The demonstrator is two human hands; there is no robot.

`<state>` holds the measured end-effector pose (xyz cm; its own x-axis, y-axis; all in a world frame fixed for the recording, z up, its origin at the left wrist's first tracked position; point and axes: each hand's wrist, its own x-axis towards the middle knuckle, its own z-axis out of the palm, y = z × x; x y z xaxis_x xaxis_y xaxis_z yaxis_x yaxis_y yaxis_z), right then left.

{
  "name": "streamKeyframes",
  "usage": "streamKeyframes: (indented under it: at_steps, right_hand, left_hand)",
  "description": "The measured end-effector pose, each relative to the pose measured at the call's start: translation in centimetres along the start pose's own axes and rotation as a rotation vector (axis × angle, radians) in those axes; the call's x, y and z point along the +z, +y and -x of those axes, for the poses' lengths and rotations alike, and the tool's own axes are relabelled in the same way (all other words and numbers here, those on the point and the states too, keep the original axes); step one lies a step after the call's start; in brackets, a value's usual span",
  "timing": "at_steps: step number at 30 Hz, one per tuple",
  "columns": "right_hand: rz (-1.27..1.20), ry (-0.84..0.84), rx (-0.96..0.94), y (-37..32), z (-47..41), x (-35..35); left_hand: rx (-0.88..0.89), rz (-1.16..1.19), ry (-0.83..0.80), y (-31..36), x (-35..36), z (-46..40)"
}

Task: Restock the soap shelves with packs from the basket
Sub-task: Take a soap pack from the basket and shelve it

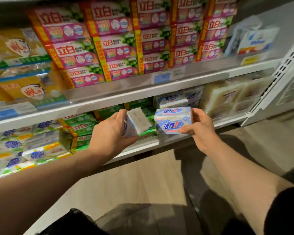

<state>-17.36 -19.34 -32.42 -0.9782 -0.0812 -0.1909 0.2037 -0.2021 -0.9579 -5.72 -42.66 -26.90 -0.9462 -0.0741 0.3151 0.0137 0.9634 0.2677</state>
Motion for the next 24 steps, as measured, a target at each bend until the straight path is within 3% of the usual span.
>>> streamKeyframes:
  at_steps: [8, 14, 20, 24]
  right_hand:
    - [-0.294, 0.414, -0.035, 0.0, -4.6, -8.9]
    - [-0.149, 0.374, -0.049, 0.4, -9.0, -8.6]
    - [-0.331, 0.344, 0.065, 2.7, -10.7, -8.0]
    - [-0.504, 0.483, 0.124, 4.0, -9.8, -7.4]
  left_hand:
    - [0.123, -0.023, -0.038, 5.1, 2.9, -3.8]
    - [0.144, 0.000, -0.026, 7.3, 4.9, -4.9]
    - [0.142, -0.013, -0.067, 7.2, 6.3, -4.8]
    - [0.121, -0.024, -0.075, 7.3, 7.1, -5.1]
